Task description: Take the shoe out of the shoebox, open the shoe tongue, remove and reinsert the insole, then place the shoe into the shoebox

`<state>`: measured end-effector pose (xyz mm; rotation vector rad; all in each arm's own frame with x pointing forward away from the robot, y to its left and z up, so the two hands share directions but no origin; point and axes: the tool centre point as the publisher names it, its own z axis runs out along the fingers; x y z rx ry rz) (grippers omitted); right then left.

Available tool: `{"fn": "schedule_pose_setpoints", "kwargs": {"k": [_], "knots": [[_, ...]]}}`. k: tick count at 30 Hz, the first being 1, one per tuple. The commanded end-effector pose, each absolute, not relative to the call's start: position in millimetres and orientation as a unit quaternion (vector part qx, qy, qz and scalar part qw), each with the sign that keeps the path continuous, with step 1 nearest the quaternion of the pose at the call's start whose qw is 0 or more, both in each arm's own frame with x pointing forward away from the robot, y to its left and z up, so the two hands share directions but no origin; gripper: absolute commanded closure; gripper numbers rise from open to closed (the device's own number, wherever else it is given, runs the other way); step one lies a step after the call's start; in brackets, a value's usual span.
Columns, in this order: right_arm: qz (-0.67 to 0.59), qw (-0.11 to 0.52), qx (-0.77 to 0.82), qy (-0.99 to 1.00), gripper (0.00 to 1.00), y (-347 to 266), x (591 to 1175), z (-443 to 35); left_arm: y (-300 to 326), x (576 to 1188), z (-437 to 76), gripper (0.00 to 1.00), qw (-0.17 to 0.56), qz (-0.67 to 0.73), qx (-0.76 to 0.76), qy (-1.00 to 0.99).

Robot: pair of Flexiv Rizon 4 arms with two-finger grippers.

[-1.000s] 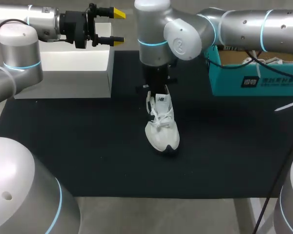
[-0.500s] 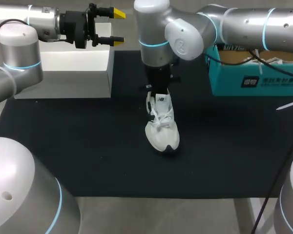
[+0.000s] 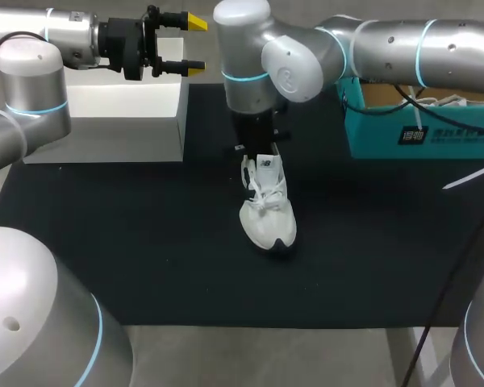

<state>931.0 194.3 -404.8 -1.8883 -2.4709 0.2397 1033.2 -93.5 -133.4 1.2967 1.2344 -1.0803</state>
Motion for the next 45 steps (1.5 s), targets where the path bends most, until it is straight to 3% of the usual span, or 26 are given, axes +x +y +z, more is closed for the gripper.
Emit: {"fn": "schedule_pose_setpoints", "kwargs": {"k": [1,11,29,45], "knots": [[0.068,-0.022,-0.604,-0.794,1.00,190,926,-373,-94,1033,-133,0.00,0.501,-0.446,0.537,0.511],[0.081,-0.042,-0.604,-0.792,1.00,178,951,-374,-94,1033,-133,0.00,0.501,-0.446,0.537,0.511],[0.096,0.020,-0.600,-0.794,1.00,189,947,-431,-94,1033,-133,0.00,0.501,-0.446,0.537,0.511],[0.095,-0.067,-0.580,-0.806,1.00,183,966,-369,-94,1033,-133,0.00,0.501,-0.446,0.537,0.511]]}}
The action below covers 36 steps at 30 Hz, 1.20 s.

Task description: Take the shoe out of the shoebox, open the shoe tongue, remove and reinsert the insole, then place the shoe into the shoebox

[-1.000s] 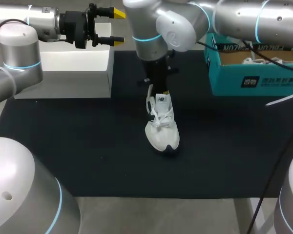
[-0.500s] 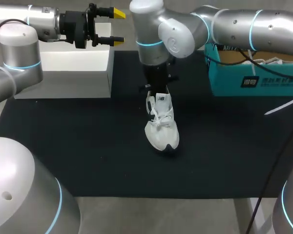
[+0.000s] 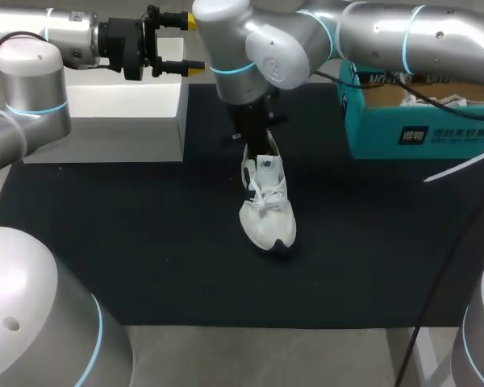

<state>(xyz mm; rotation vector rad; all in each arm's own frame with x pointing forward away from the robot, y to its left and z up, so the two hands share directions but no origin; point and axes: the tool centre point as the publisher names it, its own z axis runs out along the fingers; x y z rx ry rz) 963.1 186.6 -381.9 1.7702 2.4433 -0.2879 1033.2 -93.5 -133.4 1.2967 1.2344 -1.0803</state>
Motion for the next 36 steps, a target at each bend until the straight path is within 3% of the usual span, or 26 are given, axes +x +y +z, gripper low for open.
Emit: {"fn": "schedule_pose_setpoints", "kwargs": {"k": [1,11,27,36], "knots": [[-0.094,0.072,0.580,0.806,1.00,182,969,-369,-94,1033,-133,0.00,0.501,-0.446,0.537,0.511],[-0.095,0.084,0.592,0.796,1.00,173,991,-386,-94,1033,-133,0.00,0.501,-0.446,0.537,0.511],[-0.111,0.033,0.591,0.798,1.00,187,969,-432,-94,1033,-133,0.00,0.501,-0.446,0.537,0.511],[-0.082,0.029,0.595,0.799,1.00,197,951,-414,-94,1033,-133,0.00,0.501,-0.446,0.537,0.511]]}}
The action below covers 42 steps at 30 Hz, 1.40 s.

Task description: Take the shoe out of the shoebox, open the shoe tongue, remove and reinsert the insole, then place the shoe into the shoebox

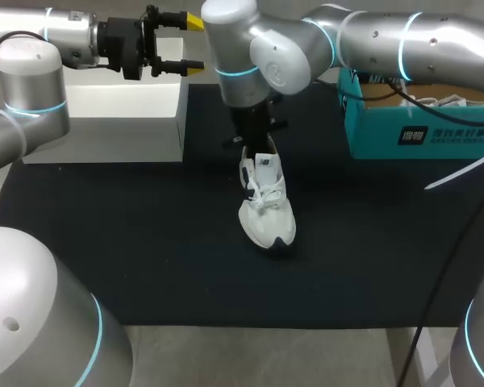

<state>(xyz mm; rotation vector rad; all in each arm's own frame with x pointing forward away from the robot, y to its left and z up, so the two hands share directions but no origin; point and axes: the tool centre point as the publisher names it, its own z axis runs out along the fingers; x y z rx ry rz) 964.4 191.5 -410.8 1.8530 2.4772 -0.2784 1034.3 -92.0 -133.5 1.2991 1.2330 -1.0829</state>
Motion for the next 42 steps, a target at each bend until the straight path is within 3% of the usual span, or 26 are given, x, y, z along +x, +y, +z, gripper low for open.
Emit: {"fn": "schedule_pose_setpoints", "kwargs": {"k": [1,13,42], "knots": [[-0.081,0.030,0.594,0.800,1.00,197,949,-409,-94,1033,-133,0.00,0.501,-0.446,0.537,0.511],[-0.082,0.059,0.597,0.796,1.00,183,944,-360,-94,1033,-133,0.00,0.501,-0.446,0.537,0.511],[-0.082,-0.006,0.611,0.787,1.00,189,926,-339,-94,1033,-133,0.00,0.501,-0.446,0.537,0.511]]}}
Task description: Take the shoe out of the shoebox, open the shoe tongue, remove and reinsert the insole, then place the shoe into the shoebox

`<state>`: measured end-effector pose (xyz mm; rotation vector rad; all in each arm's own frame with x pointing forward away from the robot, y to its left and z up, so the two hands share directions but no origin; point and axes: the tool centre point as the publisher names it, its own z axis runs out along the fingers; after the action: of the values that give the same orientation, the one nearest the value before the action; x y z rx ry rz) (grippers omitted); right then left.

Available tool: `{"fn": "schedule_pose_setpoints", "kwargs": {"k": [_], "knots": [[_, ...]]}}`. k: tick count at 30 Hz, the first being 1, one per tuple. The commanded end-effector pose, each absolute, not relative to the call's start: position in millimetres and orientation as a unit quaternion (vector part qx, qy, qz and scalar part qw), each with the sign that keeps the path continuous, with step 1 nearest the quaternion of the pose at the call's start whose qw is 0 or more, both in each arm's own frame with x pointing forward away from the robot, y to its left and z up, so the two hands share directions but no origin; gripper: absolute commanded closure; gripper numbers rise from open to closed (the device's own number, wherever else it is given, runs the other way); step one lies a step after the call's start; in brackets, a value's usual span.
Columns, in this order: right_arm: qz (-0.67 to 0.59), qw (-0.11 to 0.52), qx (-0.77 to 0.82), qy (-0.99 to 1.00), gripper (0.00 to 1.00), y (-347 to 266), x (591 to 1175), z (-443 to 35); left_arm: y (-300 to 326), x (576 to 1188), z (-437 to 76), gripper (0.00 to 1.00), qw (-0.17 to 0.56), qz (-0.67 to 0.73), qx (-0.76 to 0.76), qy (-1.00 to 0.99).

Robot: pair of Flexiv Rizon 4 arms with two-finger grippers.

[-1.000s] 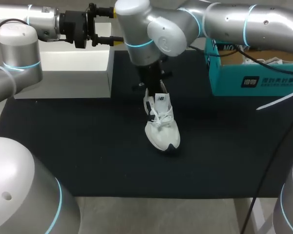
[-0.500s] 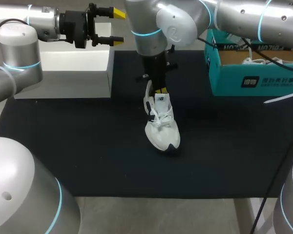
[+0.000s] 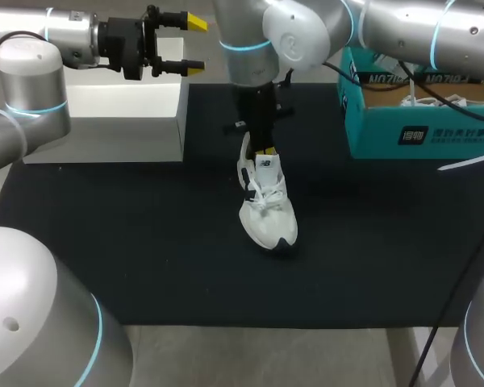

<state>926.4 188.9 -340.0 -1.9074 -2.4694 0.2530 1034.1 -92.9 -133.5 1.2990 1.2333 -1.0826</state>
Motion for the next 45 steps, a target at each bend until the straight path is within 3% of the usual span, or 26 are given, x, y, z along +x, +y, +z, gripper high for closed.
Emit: {"fn": "schedule_pose_setpoints", "kwargs": {"k": [1,9,31,45], "knots": [[0.082,0.007,-0.613,-0.786,1.00,189,925,-340,-94,1033,-133,0.00,0.501,-0.446,0.537,0.511],[0.075,0.021,-0.622,-0.780,1.00,190,925,-349,-94,1033,-133,0.00,0.501,-0.446,0.537,0.511],[0.059,-0.020,-0.633,-0.772,1.00,187,936,-343,-94,1033,-133,0.00,0.501,-0.446,0.537,0.511],[0.043,0.004,-0.634,-0.772,1.00,188,938,-344,-94,1033,-133,0.00,0.501,-0.446,0.537,0.511]]}}
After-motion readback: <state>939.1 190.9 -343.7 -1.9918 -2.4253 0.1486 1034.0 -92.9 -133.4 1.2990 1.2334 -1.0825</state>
